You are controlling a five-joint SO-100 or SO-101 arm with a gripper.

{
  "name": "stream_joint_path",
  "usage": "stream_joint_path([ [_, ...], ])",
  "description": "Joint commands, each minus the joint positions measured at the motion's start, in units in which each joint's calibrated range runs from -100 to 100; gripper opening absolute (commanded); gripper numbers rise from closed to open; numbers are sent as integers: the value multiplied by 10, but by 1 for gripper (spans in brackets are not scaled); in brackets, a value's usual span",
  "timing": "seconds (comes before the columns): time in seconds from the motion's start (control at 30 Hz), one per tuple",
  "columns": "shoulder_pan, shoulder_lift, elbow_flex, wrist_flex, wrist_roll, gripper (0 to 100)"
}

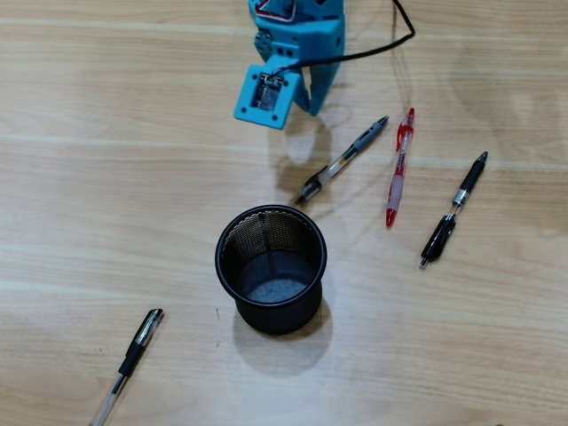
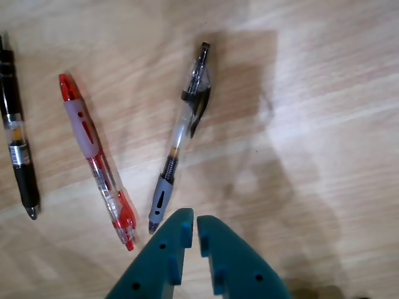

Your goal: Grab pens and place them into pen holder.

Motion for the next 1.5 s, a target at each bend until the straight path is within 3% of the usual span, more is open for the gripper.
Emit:
stream_joint_path([
  [0.0, -26, 30, -24, 0, -17, 8],
  [0.4, -115, 108, -34, -50, -82, 17],
  [0.57, -127, 154, -34, -112, -82, 17],
  [0.8, -124, 199, -33, -120, -90, 17],
  [1.07, -132, 243, 33, -230, -102, 16],
  [1.37, -147, 244, 88, -225, -141, 16],
  [1.47, -146, 244, 90, -222, -140, 9],
])
